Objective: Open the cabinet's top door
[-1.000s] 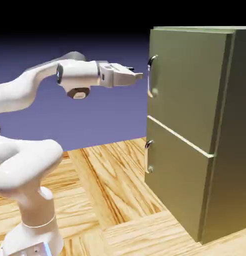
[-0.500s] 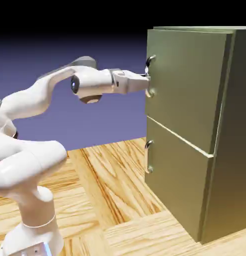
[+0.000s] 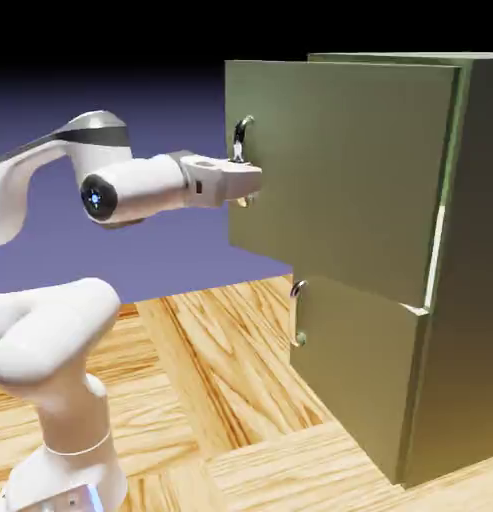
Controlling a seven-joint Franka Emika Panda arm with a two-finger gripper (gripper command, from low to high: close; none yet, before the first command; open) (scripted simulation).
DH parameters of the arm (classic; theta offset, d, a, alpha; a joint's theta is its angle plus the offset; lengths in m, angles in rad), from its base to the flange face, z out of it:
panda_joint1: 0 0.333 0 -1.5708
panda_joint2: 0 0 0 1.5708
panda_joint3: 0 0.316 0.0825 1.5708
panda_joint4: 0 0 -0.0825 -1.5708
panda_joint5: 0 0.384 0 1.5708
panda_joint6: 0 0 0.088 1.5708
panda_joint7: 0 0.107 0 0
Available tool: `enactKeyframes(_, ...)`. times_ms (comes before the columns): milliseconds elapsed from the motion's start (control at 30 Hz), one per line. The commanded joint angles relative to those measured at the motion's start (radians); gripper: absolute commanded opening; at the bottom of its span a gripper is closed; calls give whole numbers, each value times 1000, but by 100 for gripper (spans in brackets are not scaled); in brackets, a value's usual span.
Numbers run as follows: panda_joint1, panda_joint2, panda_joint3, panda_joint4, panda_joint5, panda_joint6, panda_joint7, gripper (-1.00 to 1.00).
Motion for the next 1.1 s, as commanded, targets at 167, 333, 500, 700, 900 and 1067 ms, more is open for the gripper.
enactKeyframes(167,9,-7,-217,-44,-180,-121,-41,-100)
enactKeyframes(333,0,15,-399,-53,-333,-218,-78,-100)
enactKeyframes(500,-10,69,-580,-38,-490,-316,-121,-100)
enactKeyframes(700,0,180,-797,18,-685,-443,-185,-100)
enactKeyframes(900,67,340,-1015,129,-881,-586,-260,-100)
enactKeyframes(1067,186,492,-1196,272,-1031,-722,-321,-100)
